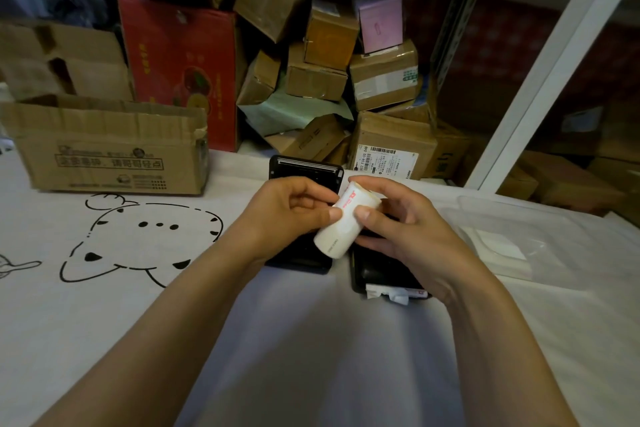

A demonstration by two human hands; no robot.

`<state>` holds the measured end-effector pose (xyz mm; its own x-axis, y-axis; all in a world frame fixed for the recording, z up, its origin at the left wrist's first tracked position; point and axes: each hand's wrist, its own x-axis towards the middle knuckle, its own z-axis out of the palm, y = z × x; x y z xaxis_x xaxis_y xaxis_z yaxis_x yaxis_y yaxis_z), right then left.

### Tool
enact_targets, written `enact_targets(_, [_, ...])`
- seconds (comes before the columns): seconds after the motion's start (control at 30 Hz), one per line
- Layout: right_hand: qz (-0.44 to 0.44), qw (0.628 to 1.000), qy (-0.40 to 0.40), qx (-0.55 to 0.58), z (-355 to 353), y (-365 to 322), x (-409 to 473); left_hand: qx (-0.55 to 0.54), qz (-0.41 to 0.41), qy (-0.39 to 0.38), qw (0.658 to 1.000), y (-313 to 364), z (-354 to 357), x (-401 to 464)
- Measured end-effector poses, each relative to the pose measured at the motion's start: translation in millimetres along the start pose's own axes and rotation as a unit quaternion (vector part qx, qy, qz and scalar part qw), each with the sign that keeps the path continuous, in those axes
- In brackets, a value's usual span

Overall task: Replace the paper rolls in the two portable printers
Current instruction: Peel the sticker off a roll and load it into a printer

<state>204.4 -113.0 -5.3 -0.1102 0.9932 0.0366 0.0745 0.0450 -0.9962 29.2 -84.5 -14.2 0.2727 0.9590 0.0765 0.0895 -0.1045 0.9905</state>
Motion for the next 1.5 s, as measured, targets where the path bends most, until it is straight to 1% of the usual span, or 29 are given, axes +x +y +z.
enact_targets(0.13, [0.012, 0.999, -0.022, 0.04, -1.9, -3.4, -2.4, -0.088, -0.066, -0.023, 0.994, 2.2, -3.7, -0.8])
enact_targets(0.27, [0.023, 0.998, -0.02, 0.063, -2.0, -4.2, -1.1, -0.091, -0.086, -0.031, 0.992, 4.7, -6.6, -0.9])
enact_targets(0.47, [0.02, 0.995, 0.011, 0.101, 0.6, -5.4, 0.2, -0.063, -0.018, -0.012, 0.998, 10.4, -0.9, -3.7])
enact_targets(0.6, [0.021, 0.991, 0.024, 0.128, 0.5, -7.5, 0.1, -0.092, -0.035, -0.049, 0.994, 14.9, 2.4, -8.8])
enact_targets(0.67, [0.014, 0.992, 0.039, 0.122, 2.0, -8.8, -0.3, -0.083, -0.028, -0.058, 0.994, 17.2, 5.8, -10.9])
enact_targets(0.8, [-0.006, 0.995, 0.078, 0.069, 8.0, -11.1, -0.4, 0.005, 0.055, -0.044, 0.998, 20.9, 12.9, -11.6])
enact_targets(0.87, [-0.014, 0.994, 0.092, 0.054, 10.4, -11.6, -0.1, 0.007, 0.073, -0.036, 0.997, 21.1, 13.1, -11.7])
enact_targets(0.93, [-0.02, 0.994, 0.096, 0.057, 10.5, -12.5, -0.5, -0.008, 0.074, -0.034, 0.997, 20.5, 11.8, -11.7])
enact_targets(1.07, [-0.022, 0.994, 0.069, 0.082, 5.9, -15.3, -2.0, -0.061, 0.047, -0.057, 0.995, 21.0, 7.9, -12.6])
enact_targets(1.2, [-0.024, 0.997, 0.04, 0.068, 2.5, -15.6, -2.7, -0.096, 0.014, -0.07, 0.993, 22.3, 7.2, -13.5])
enact_targets(1.3, [-0.034, 0.998, -0.003, 0.044, 2.4, -15.3, -4.0, -0.132, -0.02, -0.071, 0.988, 23.6, 7.5, -13.1])
enact_targets(1.37, [-0.035, 0.999, -0.027, -0.006, 5.3, -15.3, -3.7, -0.139, -0.033, -0.069, 0.987, 24.7, 7.2, -13.4])
enact_targets(1.43, [-0.038, 0.997, -0.031, -0.052, 9.2, -15.4, -2.8, -0.129, -0.036, -0.067, 0.989, 25.0, 6.9, -13.6])
enact_targets(1.5, [-0.035, 0.998, -0.022, -0.045, 10.3, -16.3, -2.8, -0.123, -0.038, -0.068, 0.989, 25.7, 5.7, -13.8])
